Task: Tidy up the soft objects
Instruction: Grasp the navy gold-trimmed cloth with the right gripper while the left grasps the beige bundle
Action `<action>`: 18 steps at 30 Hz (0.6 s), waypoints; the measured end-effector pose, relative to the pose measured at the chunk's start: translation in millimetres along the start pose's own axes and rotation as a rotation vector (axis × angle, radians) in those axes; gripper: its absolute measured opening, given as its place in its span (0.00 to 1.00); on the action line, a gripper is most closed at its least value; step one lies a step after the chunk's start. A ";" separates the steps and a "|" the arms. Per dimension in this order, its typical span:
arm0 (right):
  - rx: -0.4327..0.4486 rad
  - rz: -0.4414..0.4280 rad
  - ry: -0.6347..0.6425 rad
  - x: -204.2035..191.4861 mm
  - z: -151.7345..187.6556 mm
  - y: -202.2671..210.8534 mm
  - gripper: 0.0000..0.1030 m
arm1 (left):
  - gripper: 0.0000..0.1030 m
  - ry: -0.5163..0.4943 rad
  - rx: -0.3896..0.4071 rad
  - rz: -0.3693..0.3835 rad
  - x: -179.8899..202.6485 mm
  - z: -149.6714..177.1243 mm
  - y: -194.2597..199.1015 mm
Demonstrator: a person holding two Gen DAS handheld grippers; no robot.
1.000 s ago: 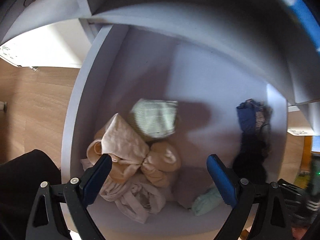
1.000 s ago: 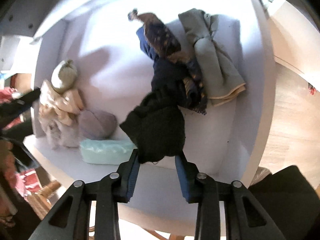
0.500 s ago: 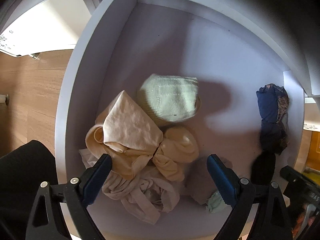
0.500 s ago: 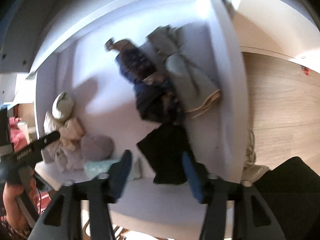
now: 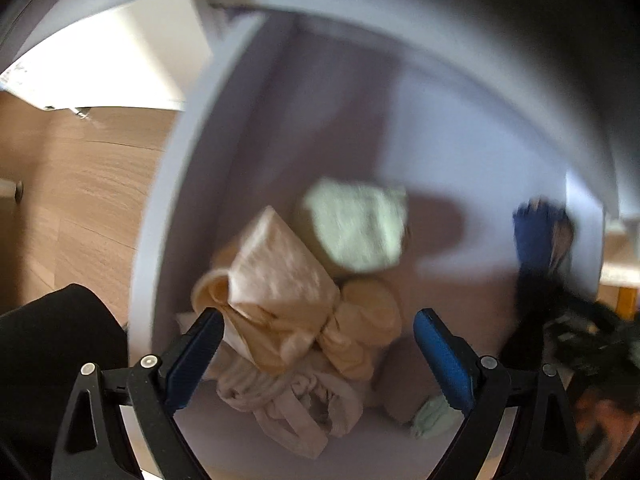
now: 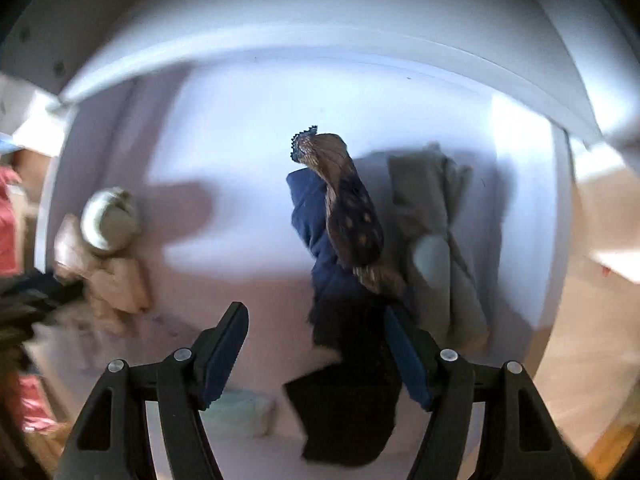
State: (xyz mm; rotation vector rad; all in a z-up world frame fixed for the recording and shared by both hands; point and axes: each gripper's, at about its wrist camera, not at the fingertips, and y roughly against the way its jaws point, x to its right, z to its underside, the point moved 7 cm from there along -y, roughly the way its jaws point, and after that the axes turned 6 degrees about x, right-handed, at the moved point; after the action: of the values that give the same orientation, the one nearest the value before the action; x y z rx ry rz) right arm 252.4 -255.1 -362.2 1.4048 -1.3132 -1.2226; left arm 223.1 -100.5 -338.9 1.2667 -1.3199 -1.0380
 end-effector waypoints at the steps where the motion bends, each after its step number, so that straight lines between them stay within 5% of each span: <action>1: -0.012 0.011 0.014 -0.7 -0.3 -5.3 0.69 | 0.94 0.013 0.006 0.008 -1.7 -1.7 0.7; 8: -0.055 0.068 0.049 7.6 -0.4 -22.8 0.63 | 0.94 -0.008 -0.051 0.008 -4.0 0.5 -19.1; 11: -0.051 0.089 0.035 14.4 0.6 -16.8 0.42 | 0.94 -0.011 -0.047 0.002 -1.7 -2.6 -23.3; 12: -0.045 0.075 0.020 19.9 0.4 -11.4 0.34 | 0.94 -0.010 -0.042 0.001 2.3 -6.6 -24.3; 18: -0.032 -0.020 -0.072 35.8 11.2 12.8 0.30 | 0.94 -0.068 0.007 -0.012 14.0 -24.6 -34.2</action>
State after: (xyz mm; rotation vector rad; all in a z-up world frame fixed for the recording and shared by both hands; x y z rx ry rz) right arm 238.3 -291.5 -355.5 1.3659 -1.3251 -1.3126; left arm 252.9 -116.1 -367.9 1.2557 -1.3692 -1.0945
